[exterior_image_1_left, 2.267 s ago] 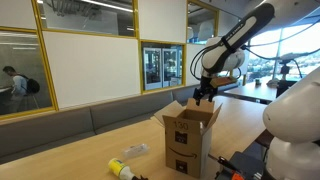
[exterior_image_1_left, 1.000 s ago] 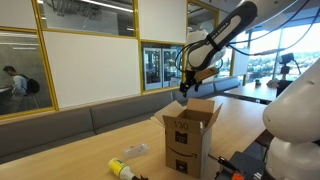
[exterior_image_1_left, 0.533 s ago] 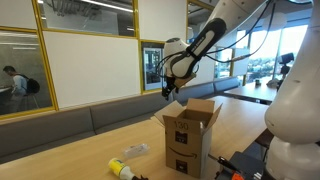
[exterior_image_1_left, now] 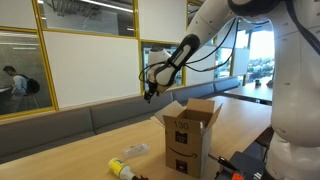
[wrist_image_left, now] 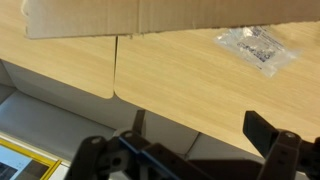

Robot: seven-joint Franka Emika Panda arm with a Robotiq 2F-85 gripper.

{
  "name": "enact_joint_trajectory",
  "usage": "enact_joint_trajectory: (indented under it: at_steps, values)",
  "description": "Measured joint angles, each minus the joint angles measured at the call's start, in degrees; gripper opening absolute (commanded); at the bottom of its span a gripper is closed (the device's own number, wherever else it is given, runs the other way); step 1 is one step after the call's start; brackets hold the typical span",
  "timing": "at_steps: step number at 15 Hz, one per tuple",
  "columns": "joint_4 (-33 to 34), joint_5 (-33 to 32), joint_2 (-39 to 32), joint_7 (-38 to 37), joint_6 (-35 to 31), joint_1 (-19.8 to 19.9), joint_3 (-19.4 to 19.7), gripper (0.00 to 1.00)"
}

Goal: Put the plastic and spray bottle inside the brown box

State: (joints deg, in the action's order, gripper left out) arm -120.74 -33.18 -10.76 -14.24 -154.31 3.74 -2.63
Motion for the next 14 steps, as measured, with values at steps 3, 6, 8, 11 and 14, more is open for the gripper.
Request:
enact_joint_trajectory:
  at_steps: [3, 6, 8, 11, 14]
  values:
    - [3.0, 2.5, -4.5, 2.9, -4.0, -2.0, 0.7, 1.0]
    - [4.8, 6.9, -9.0, 9.0, -9.4, -3.4, 0.5, 1.0]
    - [6.1, 10.5, -12.4, 14.3, -12.2, -3.8, -0.6, 1.0]
    - [8.8, 15.7, -18.0, 22.8, -14.6, -3.3, -4.0, 1.0]
    - [12.7, 18.4, -23.9, 30.1, -14.8, -2.1, -8.1, 1.0]
